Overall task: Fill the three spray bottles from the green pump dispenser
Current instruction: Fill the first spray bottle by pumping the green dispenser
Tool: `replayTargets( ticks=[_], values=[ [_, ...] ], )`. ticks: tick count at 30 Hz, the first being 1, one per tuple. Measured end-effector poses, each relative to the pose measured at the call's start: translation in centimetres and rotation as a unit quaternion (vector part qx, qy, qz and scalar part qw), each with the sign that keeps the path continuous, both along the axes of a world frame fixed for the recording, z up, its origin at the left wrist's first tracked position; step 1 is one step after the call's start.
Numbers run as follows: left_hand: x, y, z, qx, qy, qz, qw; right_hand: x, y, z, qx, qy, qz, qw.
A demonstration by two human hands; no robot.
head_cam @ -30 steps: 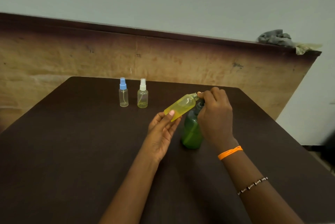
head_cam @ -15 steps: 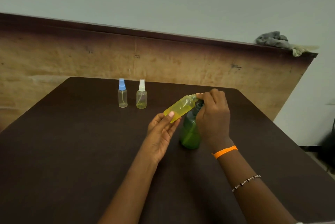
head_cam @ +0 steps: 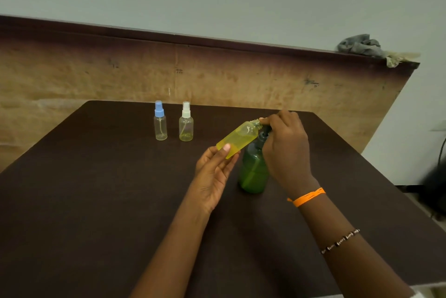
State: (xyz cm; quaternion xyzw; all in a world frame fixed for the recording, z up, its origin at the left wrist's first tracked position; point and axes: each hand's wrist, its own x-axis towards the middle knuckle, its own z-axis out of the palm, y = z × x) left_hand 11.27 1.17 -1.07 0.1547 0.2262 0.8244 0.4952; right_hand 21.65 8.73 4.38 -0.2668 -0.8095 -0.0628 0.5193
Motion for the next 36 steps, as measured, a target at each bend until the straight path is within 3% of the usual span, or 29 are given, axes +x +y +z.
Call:
replayTargets(
  ticks=[4, 9, 16, 19, 23, 31, 36],
  values=[
    [0.0, 0.1, 0.0, -0.001, 0.000, 0.002, 1.000, -0.2, -0.2, 0.6, -0.029, 0.013, 0.003, 1.000],
    [-0.1, 0.1, -0.3, -0.003, -0.009, -0.003, 1.000, -0.9, 0.2, -1.9, 0.012, 0.064, -0.029, 0.997],
    [-0.1, -0.1, -0.2, 0.003, 0.000, -0.002, 1.000, 0.1, -0.3, 0.7, 0.003, -0.024, -0.035, 0.999],
    [-0.1, -0.1, -0.2, 0.006, -0.001, -0.003, 1.000, 0.1, 0.0, 0.9, -0.017, -0.009, -0.023, 1.000],
    [-0.2, 0.0, -0.4, -0.001, -0.010, -0.003, 1.000, -0.7, -0.3, -1.3, 0.028, 0.008, -0.055, 0.998],
    [-0.2, -0.3, 0.1, -0.008, -0.018, 0.002, 1.000, 0.2, -0.2, 1.2, 0.033, -0.054, -0.059, 0.996],
    [-0.2, -0.1, 0.1, -0.008, -0.017, -0.005, 1.000, -0.3, -0.2, -1.1, 0.035, -0.003, -0.065, 0.997]
  ],
)
